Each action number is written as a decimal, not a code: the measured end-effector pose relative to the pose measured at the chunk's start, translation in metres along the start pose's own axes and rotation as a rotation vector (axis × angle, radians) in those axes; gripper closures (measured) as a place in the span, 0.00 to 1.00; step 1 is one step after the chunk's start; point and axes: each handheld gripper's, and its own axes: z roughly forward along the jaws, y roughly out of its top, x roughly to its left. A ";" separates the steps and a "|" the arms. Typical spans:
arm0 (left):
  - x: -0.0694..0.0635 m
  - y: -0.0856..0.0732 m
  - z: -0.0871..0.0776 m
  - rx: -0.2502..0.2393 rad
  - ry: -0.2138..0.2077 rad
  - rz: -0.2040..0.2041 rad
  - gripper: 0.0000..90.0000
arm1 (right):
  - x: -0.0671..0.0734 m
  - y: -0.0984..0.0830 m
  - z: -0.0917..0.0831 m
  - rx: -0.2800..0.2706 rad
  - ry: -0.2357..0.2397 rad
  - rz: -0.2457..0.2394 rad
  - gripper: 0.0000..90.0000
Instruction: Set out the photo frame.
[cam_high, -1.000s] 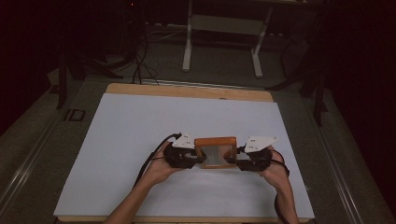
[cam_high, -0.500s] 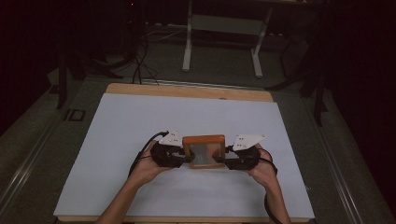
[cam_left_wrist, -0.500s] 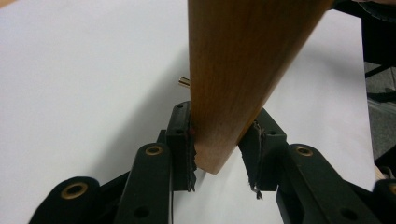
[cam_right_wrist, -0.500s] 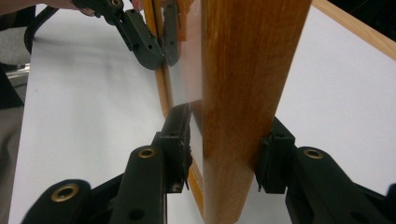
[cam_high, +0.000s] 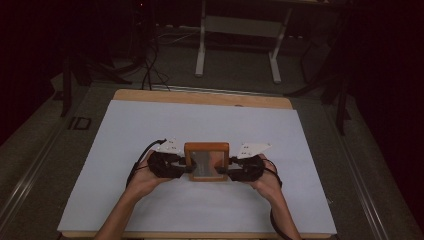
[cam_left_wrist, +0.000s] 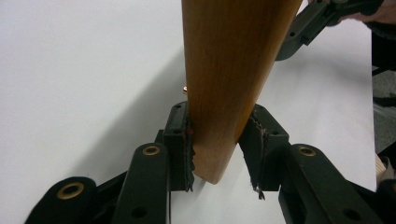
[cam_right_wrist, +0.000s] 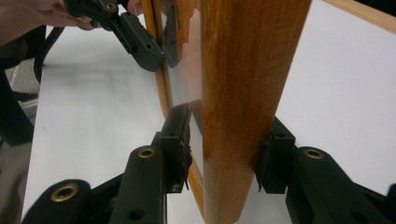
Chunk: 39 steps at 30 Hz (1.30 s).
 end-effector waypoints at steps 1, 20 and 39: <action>0.001 -0.002 0.000 -0.001 0.000 -0.004 0.72 | 0.000 -0.001 0.002 -0.001 0.004 0.008 0.68; 0.008 -0.011 0.007 0.005 0.023 -0.059 0.71 | -0.008 -0.012 0.023 0.023 0.028 0.118 0.65; 0.012 -0.015 0.016 0.028 0.132 -0.110 0.71 | -0.022 -0.020 0.029 0.010 0.028 0.209 0.65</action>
